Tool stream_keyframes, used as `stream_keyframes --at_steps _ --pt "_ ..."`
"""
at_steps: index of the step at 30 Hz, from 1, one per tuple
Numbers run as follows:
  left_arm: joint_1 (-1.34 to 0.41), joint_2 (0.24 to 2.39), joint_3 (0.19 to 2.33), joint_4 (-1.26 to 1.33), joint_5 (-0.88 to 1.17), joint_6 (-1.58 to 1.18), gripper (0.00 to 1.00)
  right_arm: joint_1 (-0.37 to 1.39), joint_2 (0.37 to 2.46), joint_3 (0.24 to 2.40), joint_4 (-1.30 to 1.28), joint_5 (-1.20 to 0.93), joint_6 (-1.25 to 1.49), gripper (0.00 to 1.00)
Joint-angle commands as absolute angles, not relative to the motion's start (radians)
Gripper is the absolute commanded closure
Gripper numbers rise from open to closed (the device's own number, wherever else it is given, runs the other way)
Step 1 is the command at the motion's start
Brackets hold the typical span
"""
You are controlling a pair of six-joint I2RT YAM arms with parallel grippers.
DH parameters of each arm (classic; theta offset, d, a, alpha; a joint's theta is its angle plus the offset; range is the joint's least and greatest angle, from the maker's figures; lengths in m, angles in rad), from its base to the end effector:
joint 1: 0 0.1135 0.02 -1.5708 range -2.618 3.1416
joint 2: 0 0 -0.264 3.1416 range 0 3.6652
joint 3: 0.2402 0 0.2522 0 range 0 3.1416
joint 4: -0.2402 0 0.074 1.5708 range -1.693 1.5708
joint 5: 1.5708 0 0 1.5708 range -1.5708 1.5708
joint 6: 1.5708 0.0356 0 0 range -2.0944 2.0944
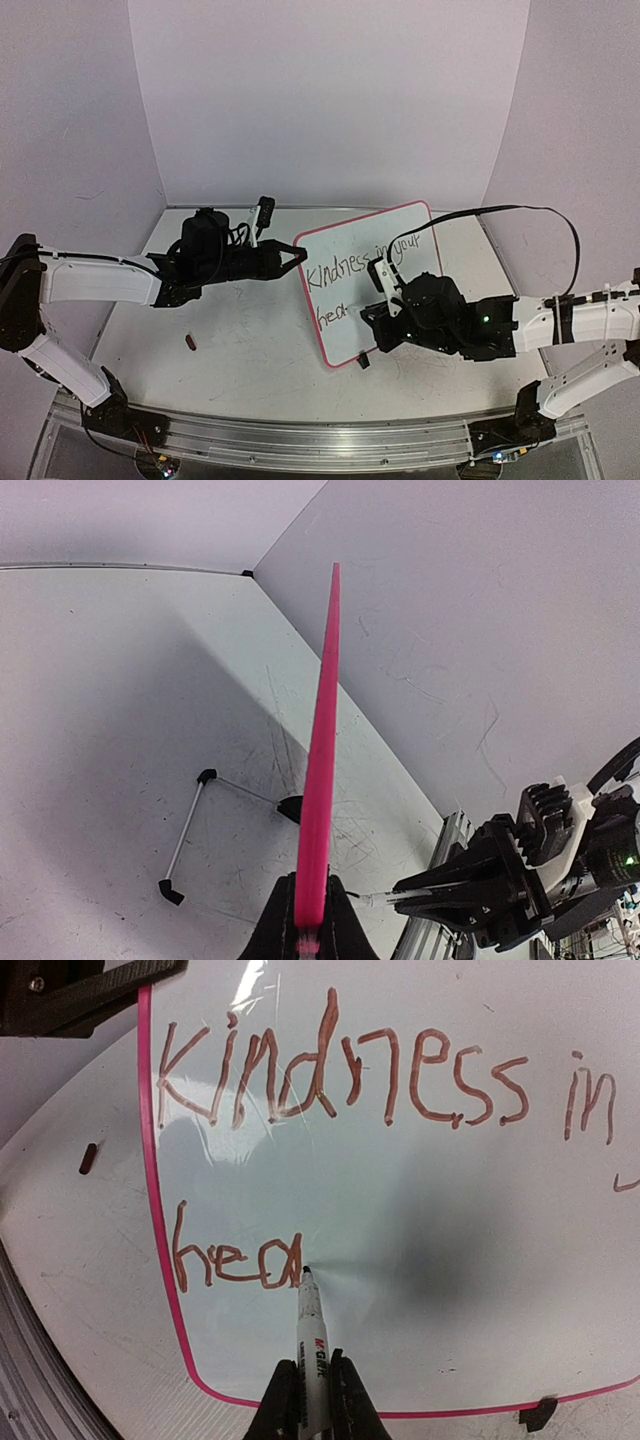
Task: Write a sentence on the whiteboard
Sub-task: Write on the whiteboard with the whiteboard.
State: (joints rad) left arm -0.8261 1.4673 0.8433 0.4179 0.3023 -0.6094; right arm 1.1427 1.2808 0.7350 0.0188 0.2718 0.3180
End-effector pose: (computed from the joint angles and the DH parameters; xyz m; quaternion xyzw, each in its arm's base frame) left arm 0.2174 -0.2515 0.2596 0.1774 0.7525 -0.4981 0.3928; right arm 0.1244 0.2495 0.2361 -0.2823 0.8140 0.2420 0.4463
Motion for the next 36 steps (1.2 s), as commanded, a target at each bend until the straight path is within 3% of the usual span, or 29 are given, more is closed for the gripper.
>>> stream_keyframes --at_steps 1,36 --pt "-0.844 1.499 0.849 0.361 0.309 -0.598 1.0 1.135 1.287 0.782 0.062 0.295 0.307 1.0" --pt "-0.844 1.505 0.853 0.358 0.31 -0.598 1.0 1.14 1.272 0.697 0.008 0.256 0.389 1.0"
